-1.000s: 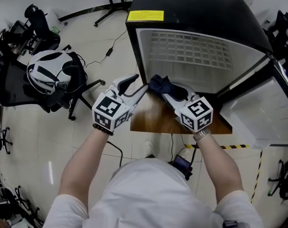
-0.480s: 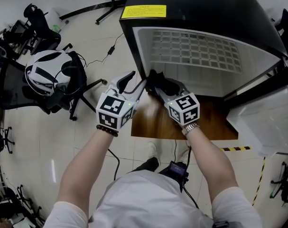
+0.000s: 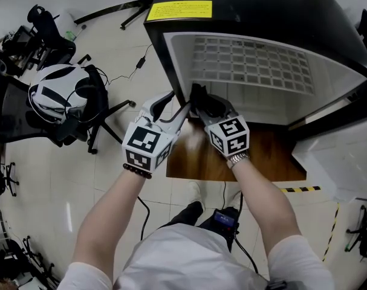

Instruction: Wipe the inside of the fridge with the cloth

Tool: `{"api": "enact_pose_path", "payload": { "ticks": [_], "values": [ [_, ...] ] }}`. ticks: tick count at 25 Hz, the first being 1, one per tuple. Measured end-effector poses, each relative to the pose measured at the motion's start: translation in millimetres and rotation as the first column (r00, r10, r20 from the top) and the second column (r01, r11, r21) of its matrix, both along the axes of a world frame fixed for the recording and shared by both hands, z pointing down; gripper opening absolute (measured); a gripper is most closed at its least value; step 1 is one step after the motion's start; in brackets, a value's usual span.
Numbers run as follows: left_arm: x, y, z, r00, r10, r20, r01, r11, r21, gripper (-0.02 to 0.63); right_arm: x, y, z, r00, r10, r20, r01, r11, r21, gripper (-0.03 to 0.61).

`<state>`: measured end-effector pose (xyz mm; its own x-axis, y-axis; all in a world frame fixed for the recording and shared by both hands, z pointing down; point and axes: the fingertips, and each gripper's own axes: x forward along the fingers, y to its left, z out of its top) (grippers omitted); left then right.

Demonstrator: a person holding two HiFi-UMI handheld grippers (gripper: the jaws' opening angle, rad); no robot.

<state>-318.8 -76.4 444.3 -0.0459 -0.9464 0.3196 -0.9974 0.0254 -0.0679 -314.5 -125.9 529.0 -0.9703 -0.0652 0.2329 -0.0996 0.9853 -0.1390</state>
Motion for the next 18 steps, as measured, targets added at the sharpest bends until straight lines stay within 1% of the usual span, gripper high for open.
{"api": "enact_pose_path", "payload": {
  "ticks": [10,18],
  "values": [
    [-0.5,-3.2,-3.2,0.999,-0.045,-0.025,0.046,0.999,0.022,0.181,-18.6,-27.4,-1.6,0.997,0.07,0.013,-0.07,0.997,0.044,0.124],
    [0.7,-2.7,-3.4,0.998,-0.054,-0.038,0.055,0.998,0.03,0.183,-33.5,-49.3,-1.5,0.991,0.133,0.022,-0.135,0.986,0.102,0.124]
  ]
}}
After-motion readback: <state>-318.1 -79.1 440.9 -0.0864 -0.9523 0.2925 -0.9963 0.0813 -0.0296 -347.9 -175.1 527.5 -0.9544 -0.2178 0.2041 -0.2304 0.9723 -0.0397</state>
